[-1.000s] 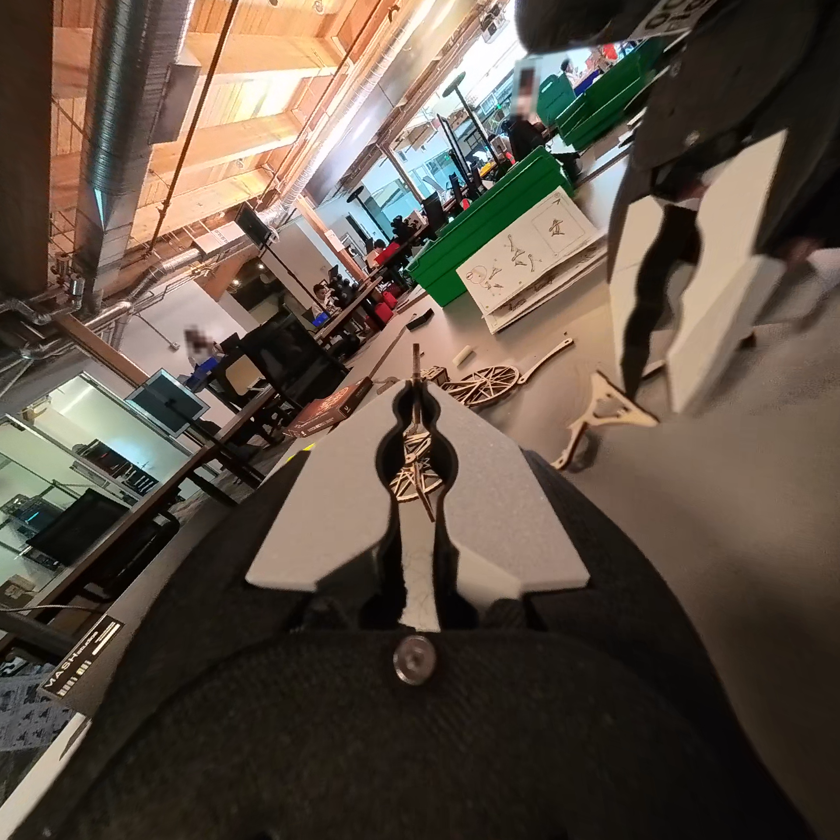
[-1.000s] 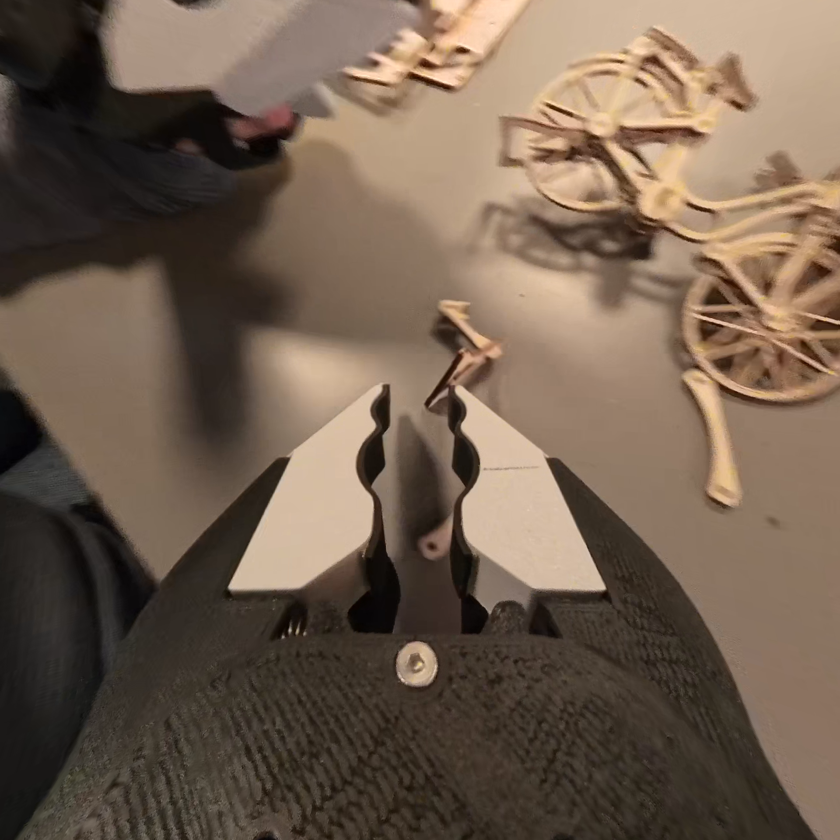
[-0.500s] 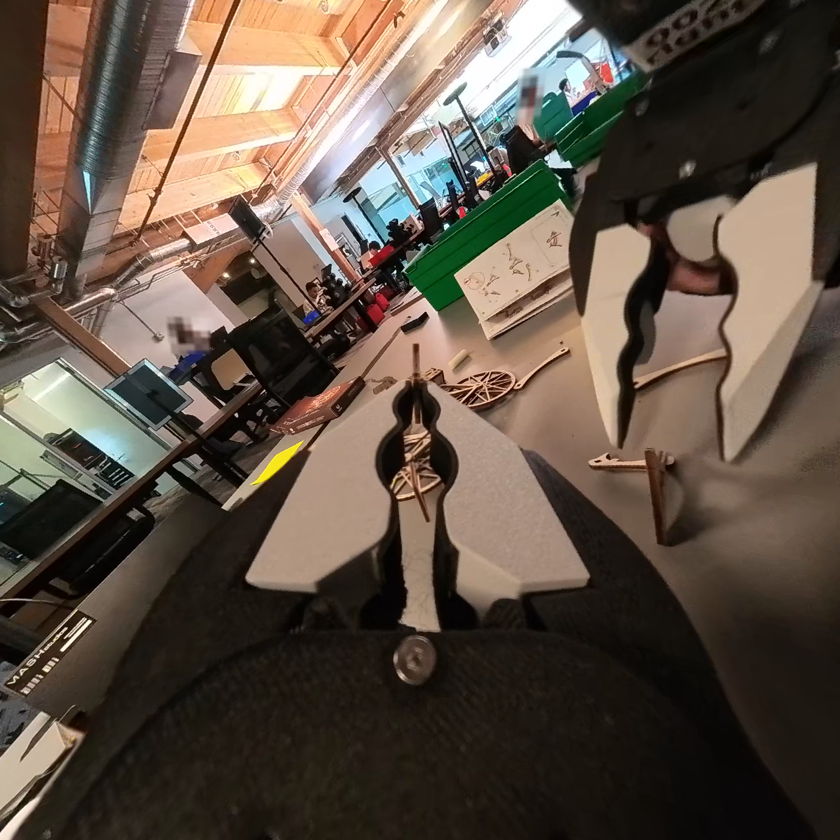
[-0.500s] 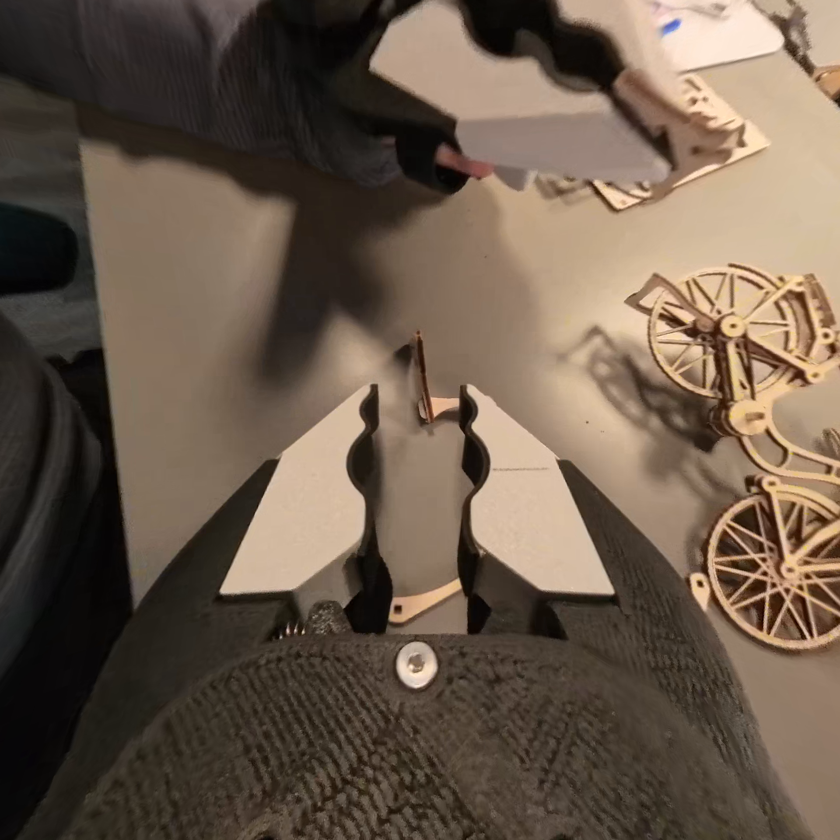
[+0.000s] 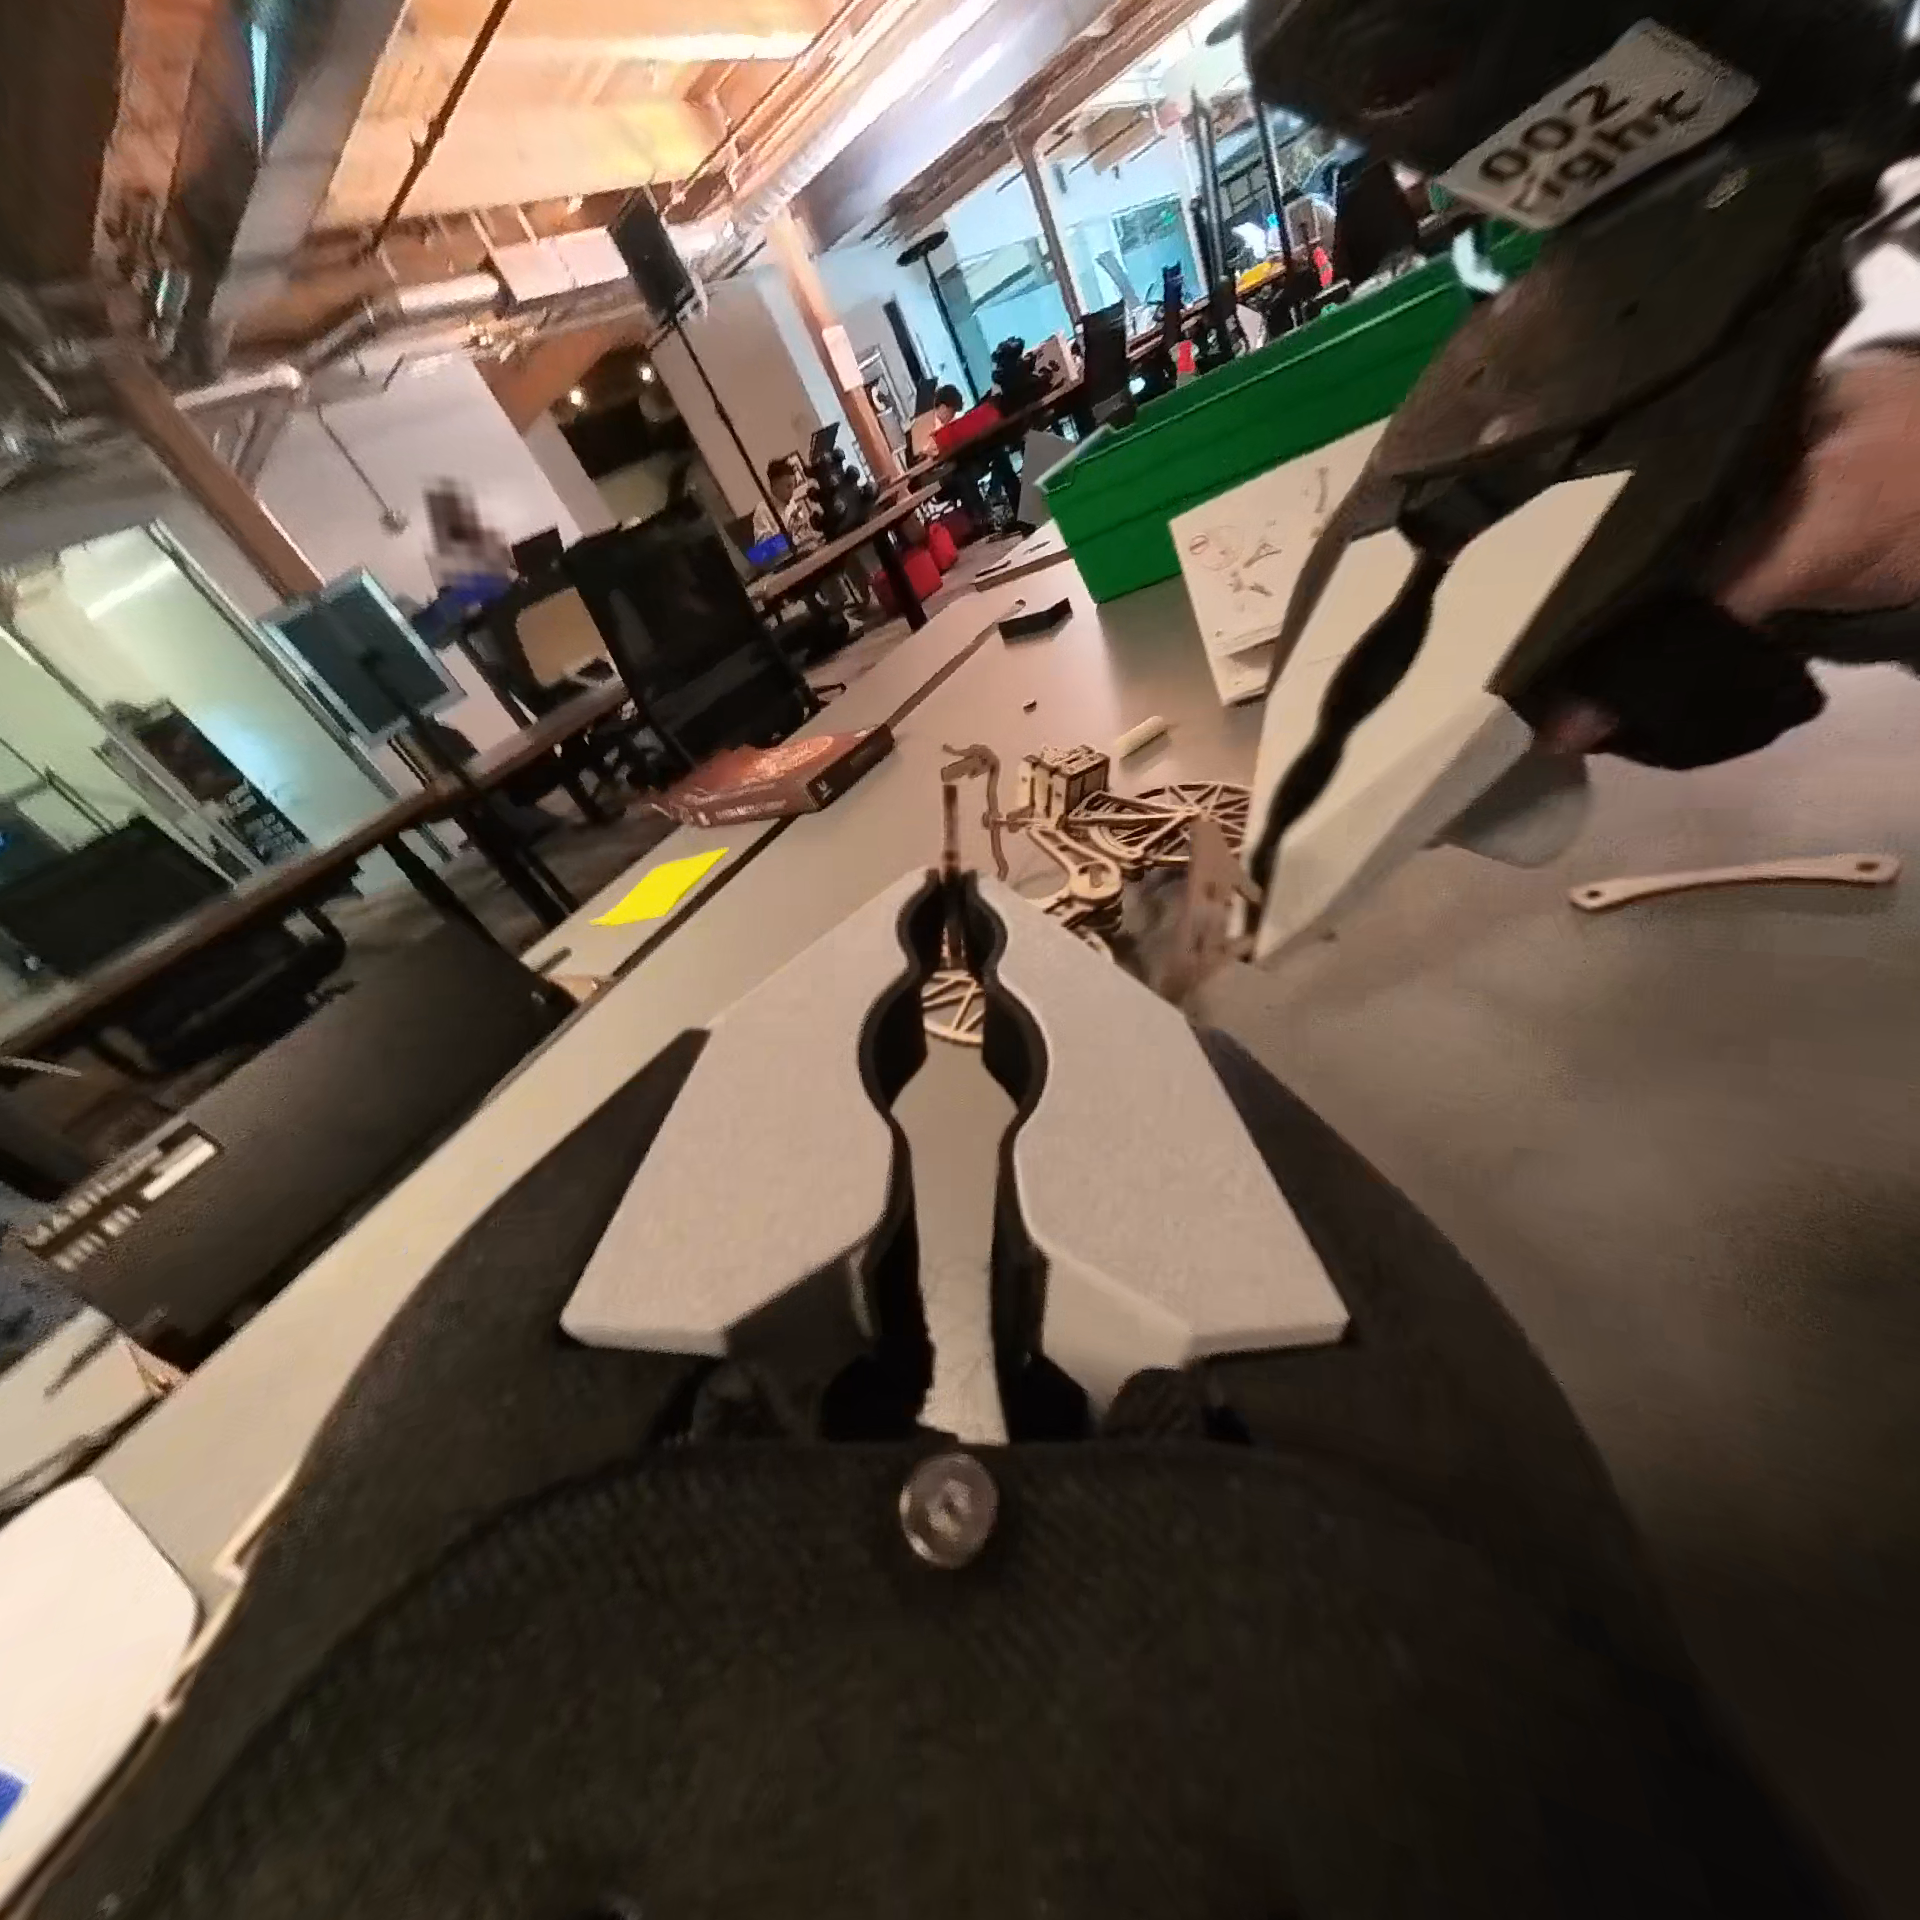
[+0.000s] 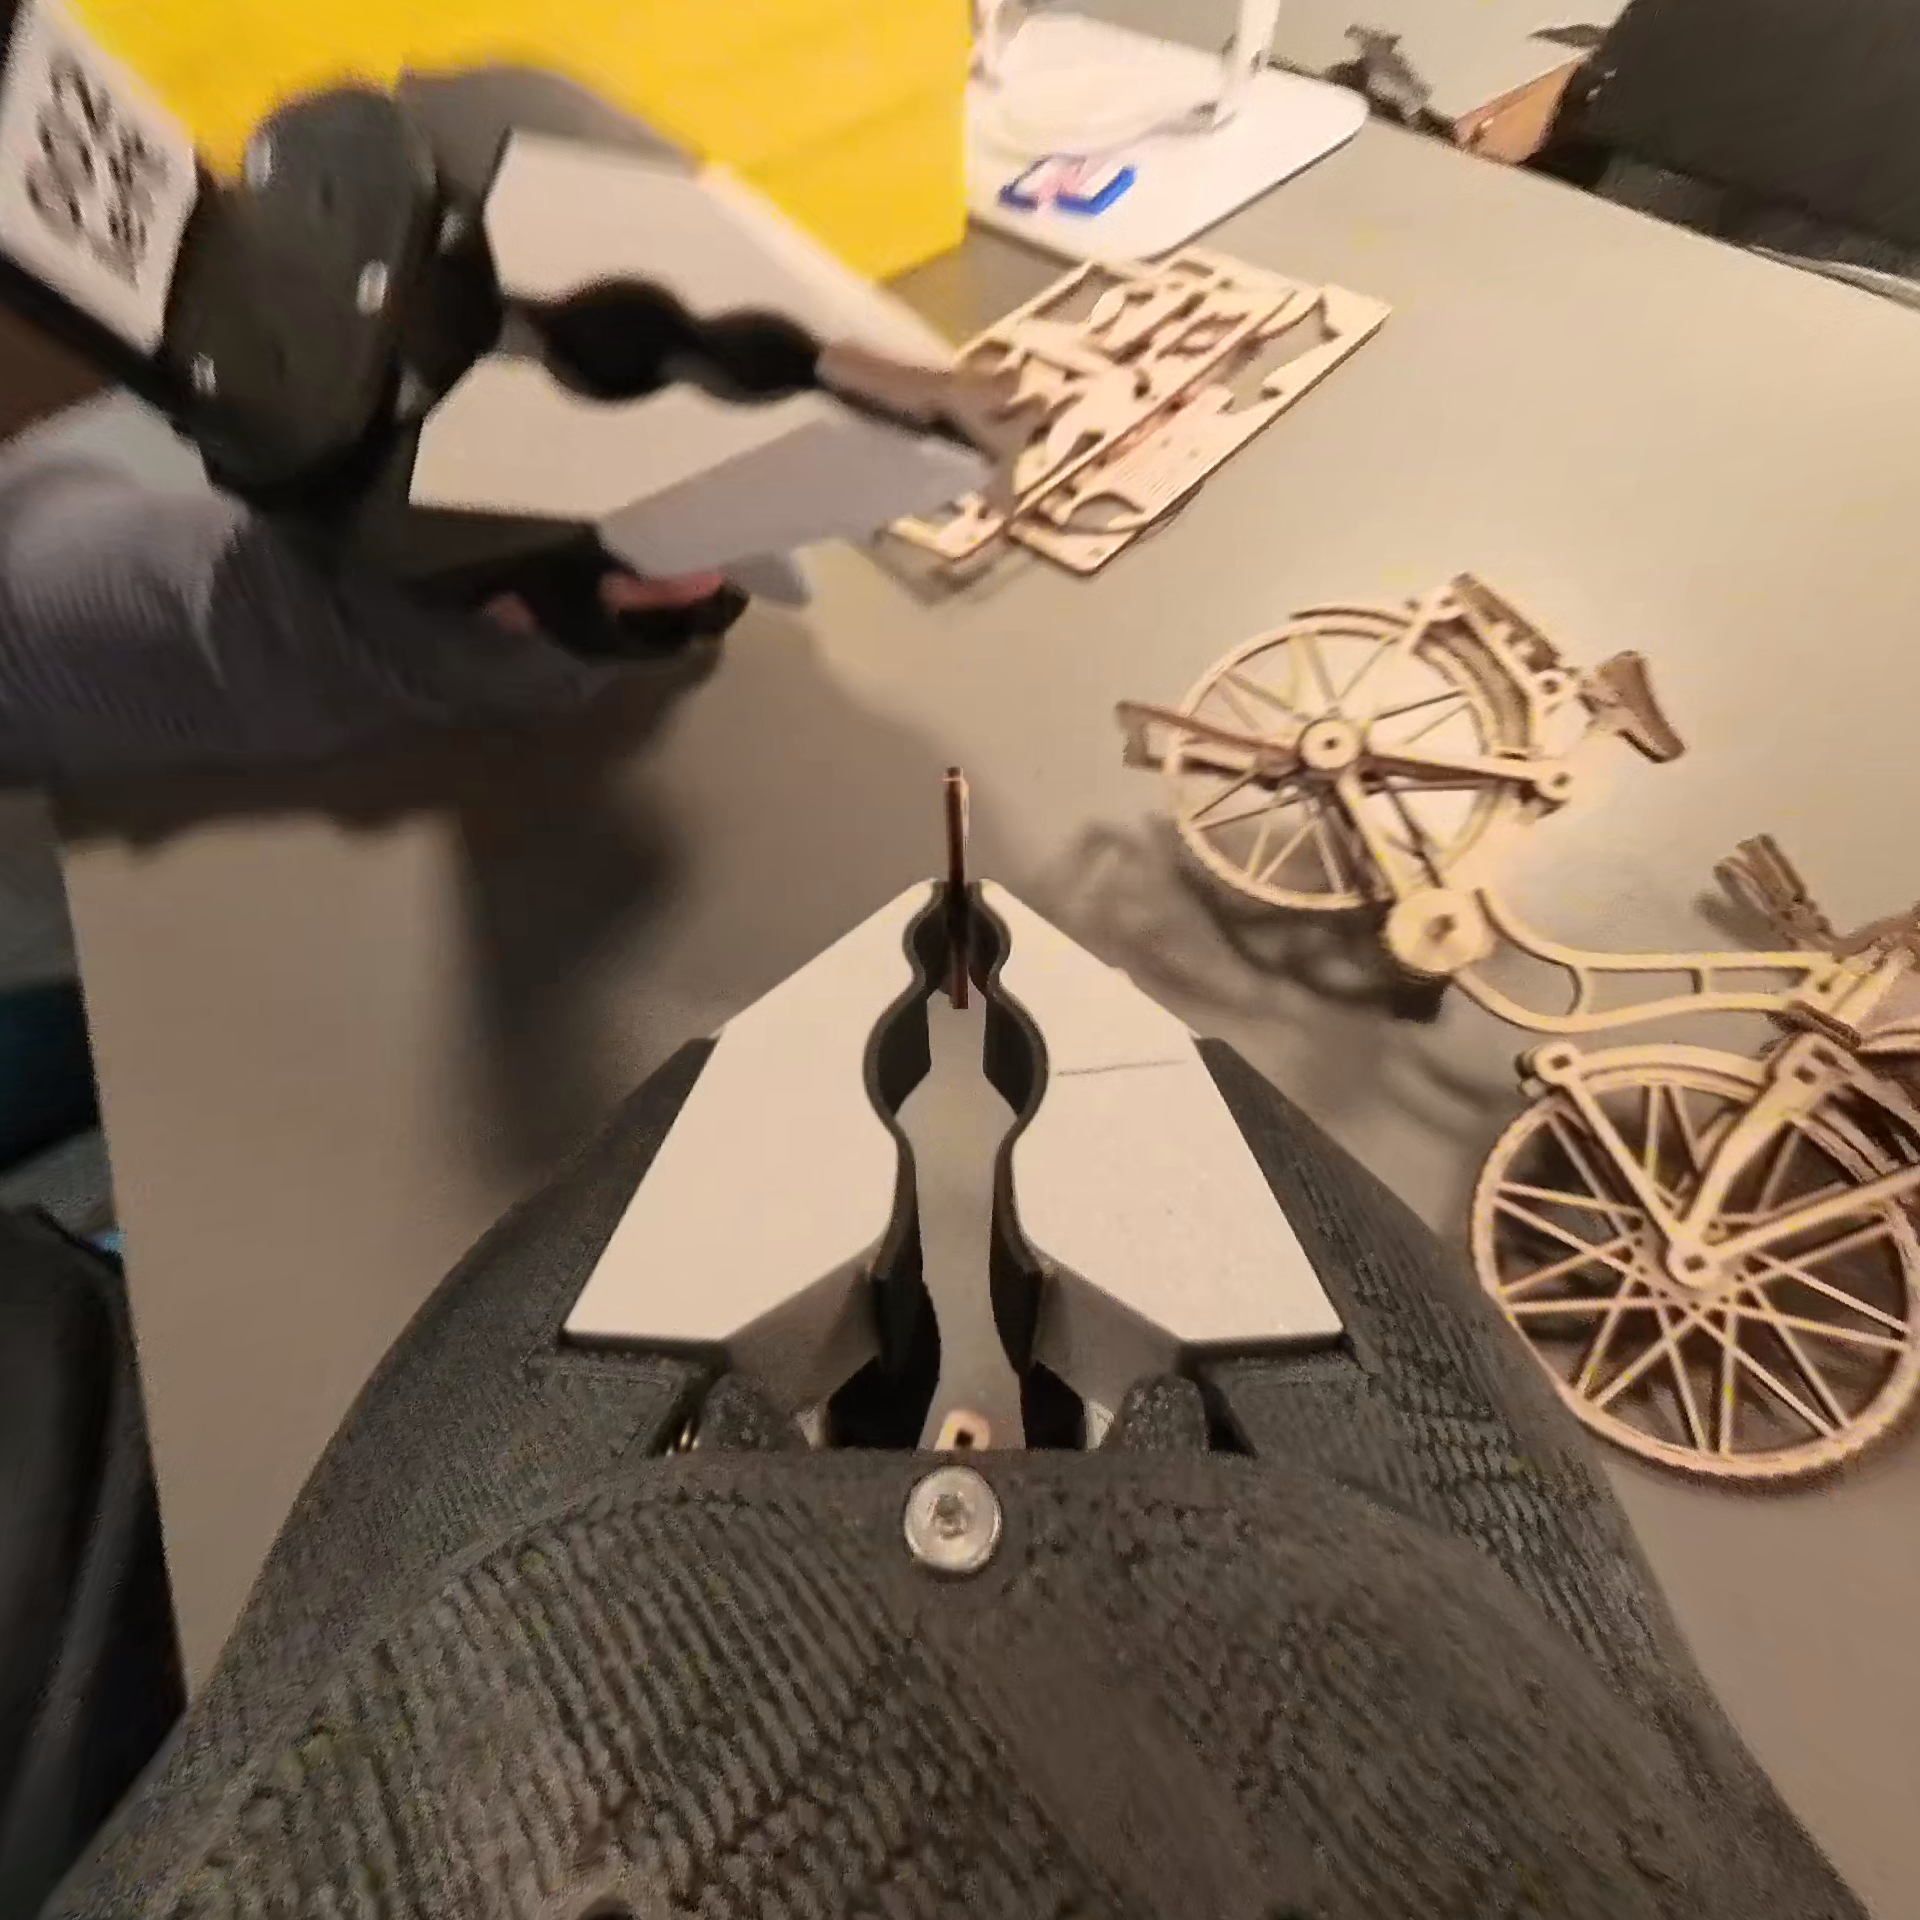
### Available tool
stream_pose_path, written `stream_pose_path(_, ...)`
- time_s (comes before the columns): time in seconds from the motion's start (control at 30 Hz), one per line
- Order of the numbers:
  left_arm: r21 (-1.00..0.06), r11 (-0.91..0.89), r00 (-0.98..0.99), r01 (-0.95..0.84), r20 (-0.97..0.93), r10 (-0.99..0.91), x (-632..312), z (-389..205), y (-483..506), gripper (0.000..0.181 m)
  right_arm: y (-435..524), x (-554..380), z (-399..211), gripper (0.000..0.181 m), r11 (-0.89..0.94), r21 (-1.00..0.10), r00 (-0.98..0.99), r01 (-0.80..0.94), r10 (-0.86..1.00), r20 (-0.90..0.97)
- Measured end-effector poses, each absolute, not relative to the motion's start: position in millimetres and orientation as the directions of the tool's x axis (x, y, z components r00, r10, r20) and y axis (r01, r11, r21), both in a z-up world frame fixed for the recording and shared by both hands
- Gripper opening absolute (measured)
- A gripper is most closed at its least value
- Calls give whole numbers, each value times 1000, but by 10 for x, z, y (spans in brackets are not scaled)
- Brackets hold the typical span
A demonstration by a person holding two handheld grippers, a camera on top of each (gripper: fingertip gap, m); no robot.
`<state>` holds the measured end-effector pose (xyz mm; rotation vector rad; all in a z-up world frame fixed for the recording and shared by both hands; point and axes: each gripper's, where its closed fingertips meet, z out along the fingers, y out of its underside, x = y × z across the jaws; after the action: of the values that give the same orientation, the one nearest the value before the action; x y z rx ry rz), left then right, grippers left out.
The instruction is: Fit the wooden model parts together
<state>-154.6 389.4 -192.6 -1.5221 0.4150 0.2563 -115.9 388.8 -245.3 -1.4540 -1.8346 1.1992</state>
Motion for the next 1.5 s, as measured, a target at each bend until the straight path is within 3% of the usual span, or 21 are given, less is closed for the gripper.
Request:
stream_pose_path(0.17, -951, 28, 942, -308, -309, -132, -1585, -1933, 3895, 2, 4055, -1325, -2272, 0, -127, -887, -288, 444, 917, -276)
stream_pose_path(0.3, -944, 50, 927, -327, -330, -180, -1486, -1940, 3895, 2, 4126, -1365, -2171, 1, -128, -929, -291, 348, 927, -237)
stream_pose_path(0.4, -914, 53, 896, -403, -405, -182, -1420, -1971, 3905, 2, 4194, -1348, -2084, 1, 15, -969, -254, 245, 966, -50)
stream_pose_path(0.5, -817, 106, 809, -567, -576, -116, -1351, -1930, 3890, 2, 4269, -1333, -2013, 0, 254, -952, -158, 170, 961, 228)
stream_pose_path(0.63, -582, 131, 593, -802, -802, 69, -1310, -1818, 3856, 2, 4211, -1329, -2005, 0, 502, -850, -87, 158, 865, 495)
stream_pose_path(0.73, -506, 81, 512, -859, -853, 101, -1318, -1844, 3878, 1, 4199, -1323, -1964, 1, 663, -731, -11, 162, 742, 671)
stream_pose_path(1.03, -547, 89, 554, -833, -827, 96, -1365, -1839, 3877, 1, 4095, -1290, -1866, 0, 869, -461, 78, 181, 455, 887)
stream_pose_path(1.5, -554, 87, 561, -828, -823, 94, -1373, -1851, 3876, 1, 4112, -1295, -1902, 0, 848, -498, 59, 180, 496, 866)
